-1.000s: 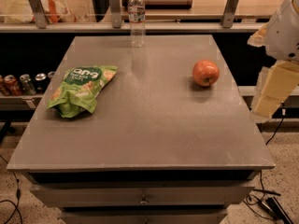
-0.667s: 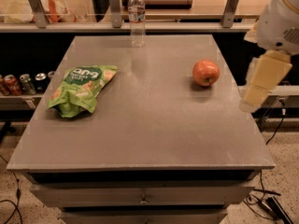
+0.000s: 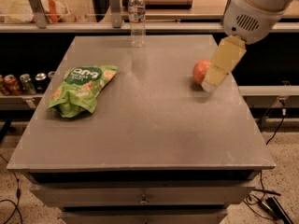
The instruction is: Move apple near green rice chip bag
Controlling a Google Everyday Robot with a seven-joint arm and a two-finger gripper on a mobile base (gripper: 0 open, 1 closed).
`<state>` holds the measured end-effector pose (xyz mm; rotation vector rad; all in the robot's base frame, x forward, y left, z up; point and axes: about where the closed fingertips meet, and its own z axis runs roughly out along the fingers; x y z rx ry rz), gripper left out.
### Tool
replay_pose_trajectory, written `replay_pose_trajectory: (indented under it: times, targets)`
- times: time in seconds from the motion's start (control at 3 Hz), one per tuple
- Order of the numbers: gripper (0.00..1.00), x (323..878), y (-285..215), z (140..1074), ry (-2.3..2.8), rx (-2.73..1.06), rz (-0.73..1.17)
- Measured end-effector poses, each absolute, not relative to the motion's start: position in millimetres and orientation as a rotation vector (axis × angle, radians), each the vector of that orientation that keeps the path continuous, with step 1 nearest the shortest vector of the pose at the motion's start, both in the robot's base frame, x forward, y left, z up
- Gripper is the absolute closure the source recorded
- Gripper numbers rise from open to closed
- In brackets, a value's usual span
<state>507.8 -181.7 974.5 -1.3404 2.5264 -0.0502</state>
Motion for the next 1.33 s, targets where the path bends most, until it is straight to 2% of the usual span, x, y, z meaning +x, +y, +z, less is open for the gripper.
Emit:
replay_pose_trajectory:
  times: [0.67,1.33]
  targets:
    - [0.0,511,-180,976,2.565,-1.23,-0.037]
    - [0.0,549,-173,961,2.699,-1.041,0.033]
